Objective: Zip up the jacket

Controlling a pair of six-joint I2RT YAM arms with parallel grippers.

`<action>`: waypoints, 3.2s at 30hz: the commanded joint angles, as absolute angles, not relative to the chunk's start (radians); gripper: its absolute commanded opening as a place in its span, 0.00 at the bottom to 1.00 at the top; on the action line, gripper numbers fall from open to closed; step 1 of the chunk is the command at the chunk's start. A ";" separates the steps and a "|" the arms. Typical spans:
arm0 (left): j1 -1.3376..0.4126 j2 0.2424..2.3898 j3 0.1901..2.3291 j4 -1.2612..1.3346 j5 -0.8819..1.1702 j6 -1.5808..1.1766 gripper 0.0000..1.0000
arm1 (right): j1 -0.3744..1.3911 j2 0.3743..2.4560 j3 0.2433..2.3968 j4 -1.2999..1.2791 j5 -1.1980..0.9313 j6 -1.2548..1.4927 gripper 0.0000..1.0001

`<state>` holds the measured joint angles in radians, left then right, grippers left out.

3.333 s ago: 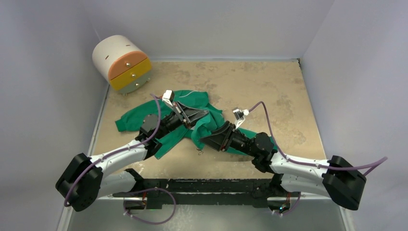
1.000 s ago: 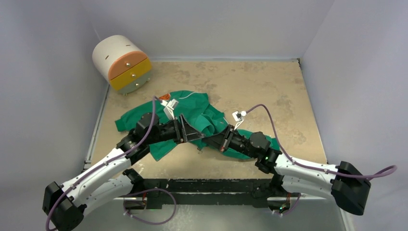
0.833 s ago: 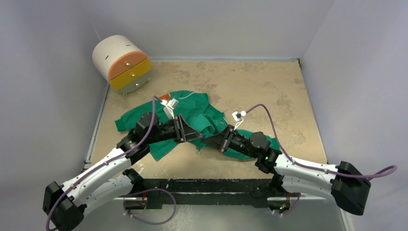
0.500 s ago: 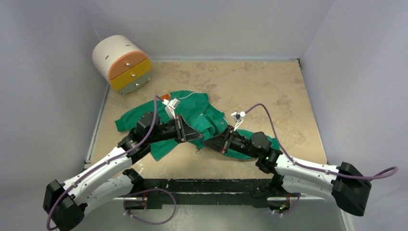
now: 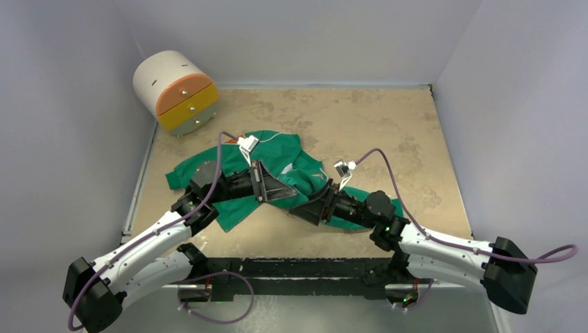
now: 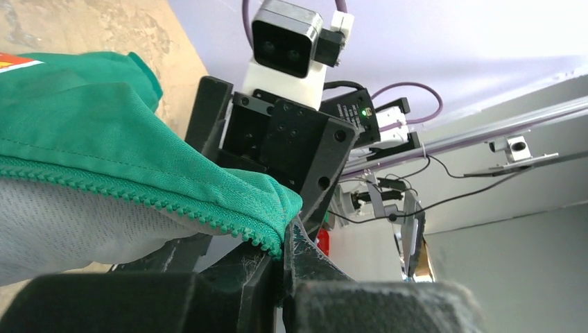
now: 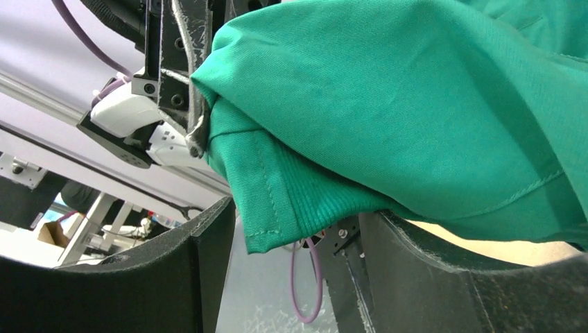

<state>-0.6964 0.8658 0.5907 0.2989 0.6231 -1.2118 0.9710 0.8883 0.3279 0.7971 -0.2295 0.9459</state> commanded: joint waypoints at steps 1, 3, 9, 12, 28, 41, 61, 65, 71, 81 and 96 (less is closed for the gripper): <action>-0.699 0.858 0.599 0.389 0.685 -1.237 0.00 | 0.978 0.914 0.367 0.959 -0.271 0.923 0.68; -0.699 0.855 0.600 0.360 0.690 -1.226 0.00 | 0.979 0.922 0.369 1.010 -0.286 0.923 0.68; -0.699 0.850 0.611 0.256 0.718 -1.177 0.00 | 0.978 0.898 0.375 1.024 -0.304 0.905 0.67; -0.699 0.852 0.636 0.180 0.727 -1.124 0.00 | 0.978 0.870 0.394 0.964 -0.312 0.882 0.66; -0.699 0.864 0.664 0.182 0.758 -1.112 0.00 | 0.978 0.897 0.452 0.859 -0.395 0.823 0.54; -0.700 0.877 0.669 0.270 0.774 -1.155 0.00 | 0.978 0.940 0.445 0.881 -0.463 0.824 0.42; -0.700 0.899 0.695 0.280 0.784 -1.152 0.00 | 0.978 0.860 0.390 0.834 -0.446 0.822 0.26; -0.700 0.900 0.701 0.282 0.782 -1.152 0.00 | 0.979 0.865 0.385 0.833 -0.441 0.823 0.24; -0.701 0.900 0.701 0.287 0.783 -1.157 0.00 | 0.979 0.871 0.391 0.841 -0.443 0.821 0.17; -0.701 0.902 0.703 0.294 0.778 -1.160 0.00 | 0.978 0.872 0.396 0.831 -0.435 0.816 0.00; -0.697 0.825 0.972 -0.361 0.304 -0.775 0.59 | 0.978 0.687 0.407 0.529 -0.159 0.808 0.00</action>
